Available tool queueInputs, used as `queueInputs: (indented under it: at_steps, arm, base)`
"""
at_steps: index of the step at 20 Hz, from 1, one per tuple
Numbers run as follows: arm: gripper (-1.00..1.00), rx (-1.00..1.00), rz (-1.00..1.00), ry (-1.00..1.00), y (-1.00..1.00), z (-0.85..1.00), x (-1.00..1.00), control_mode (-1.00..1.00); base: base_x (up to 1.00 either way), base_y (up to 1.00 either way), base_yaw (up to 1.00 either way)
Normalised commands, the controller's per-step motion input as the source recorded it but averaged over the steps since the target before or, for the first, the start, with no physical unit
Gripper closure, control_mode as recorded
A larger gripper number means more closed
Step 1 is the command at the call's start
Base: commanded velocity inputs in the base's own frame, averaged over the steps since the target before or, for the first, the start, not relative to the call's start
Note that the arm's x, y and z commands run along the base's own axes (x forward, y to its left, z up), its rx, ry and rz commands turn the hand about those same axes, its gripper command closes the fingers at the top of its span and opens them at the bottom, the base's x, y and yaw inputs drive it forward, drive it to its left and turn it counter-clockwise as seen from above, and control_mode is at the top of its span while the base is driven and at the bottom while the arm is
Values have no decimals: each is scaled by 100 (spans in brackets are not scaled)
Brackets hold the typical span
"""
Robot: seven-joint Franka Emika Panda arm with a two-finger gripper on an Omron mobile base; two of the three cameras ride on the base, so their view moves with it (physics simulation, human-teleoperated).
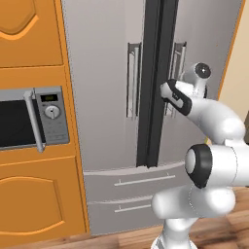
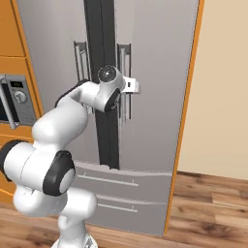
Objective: There is a bowl on the dining counter. Grab a lemon wedge from the fridge and place it in the bowl. Then get the liquor bottle and glass cup from the cabinet and place them next to the bowl.
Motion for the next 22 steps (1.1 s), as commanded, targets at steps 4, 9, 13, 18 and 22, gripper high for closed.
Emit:
queueInputs:
  at_steps: [4, 9, 13, 18, 22]
  arm:
    - [100, 0, 0, 0, -39, 0, -93, -100]
    - [100, 0, -1, 0, -45, 3, -100, -100]
    - [100, 3, -3, 0, -49, 2, -99, -100]
    - [-100, 2, -3, 7, -15, -7, -31, -100]
    - [-100, -2, -4, -4, 2, -3, -59, -100]
  base:
    - [0, 0, 0]
    - [0, 0, 0]
    - [0, 0, 0]
    - [0, 0, 0]
    - [0, 0, 0]
